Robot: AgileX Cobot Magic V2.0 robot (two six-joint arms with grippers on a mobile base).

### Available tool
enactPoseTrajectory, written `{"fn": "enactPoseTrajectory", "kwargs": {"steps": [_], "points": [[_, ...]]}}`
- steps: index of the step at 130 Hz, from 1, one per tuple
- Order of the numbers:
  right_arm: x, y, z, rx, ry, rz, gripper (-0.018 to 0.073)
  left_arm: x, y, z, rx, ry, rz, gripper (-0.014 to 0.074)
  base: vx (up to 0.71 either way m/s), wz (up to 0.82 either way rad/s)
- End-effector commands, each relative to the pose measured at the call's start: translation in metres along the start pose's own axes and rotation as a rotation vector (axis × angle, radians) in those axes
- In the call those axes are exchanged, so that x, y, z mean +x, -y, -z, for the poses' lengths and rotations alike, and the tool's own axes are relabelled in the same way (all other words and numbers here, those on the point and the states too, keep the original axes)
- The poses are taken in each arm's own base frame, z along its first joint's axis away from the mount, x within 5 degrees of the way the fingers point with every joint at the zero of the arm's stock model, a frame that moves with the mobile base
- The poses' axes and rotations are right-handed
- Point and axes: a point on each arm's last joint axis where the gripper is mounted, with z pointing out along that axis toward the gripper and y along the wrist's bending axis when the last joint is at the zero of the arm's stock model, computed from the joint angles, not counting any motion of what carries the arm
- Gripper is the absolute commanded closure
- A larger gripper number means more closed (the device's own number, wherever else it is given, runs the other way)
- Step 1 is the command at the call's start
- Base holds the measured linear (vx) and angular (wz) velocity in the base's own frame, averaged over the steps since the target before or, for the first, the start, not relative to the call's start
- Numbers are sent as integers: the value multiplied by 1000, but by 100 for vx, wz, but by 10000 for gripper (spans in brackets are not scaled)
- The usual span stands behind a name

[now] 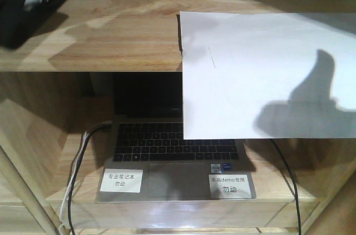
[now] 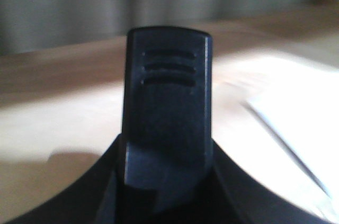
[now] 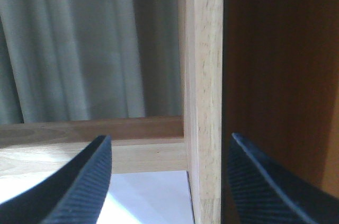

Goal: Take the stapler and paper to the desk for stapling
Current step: 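Grasp the black stapler with the left gripper and lift it, then pull the held stapler back off the shelf with the left gripper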

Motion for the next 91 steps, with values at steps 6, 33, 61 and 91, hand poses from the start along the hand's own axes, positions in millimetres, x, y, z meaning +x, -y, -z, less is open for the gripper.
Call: {"fn": "enactPoseTrajectory", "kwargs": {"steps": [6, 33, 61, 91], "points": [[-14, 0, 1, 7, 99, 4, 115, 8, 5, 34, 111, 175, -71, 603, 0, 0], [-14, 0, 1, 7, 99, 4, 115, 49, 8, 56, 212, 171, -141, 603, 0, 0], [-14, 0, 1, 7, 99, 4, 115, 92, 3, 84, 245, 179, -152, 603, 0, 0], [-14, 0, 1, 7, 99, 4, 115, 135, -5, 117, 248, 233, -154, 603, 0, 0]]}}
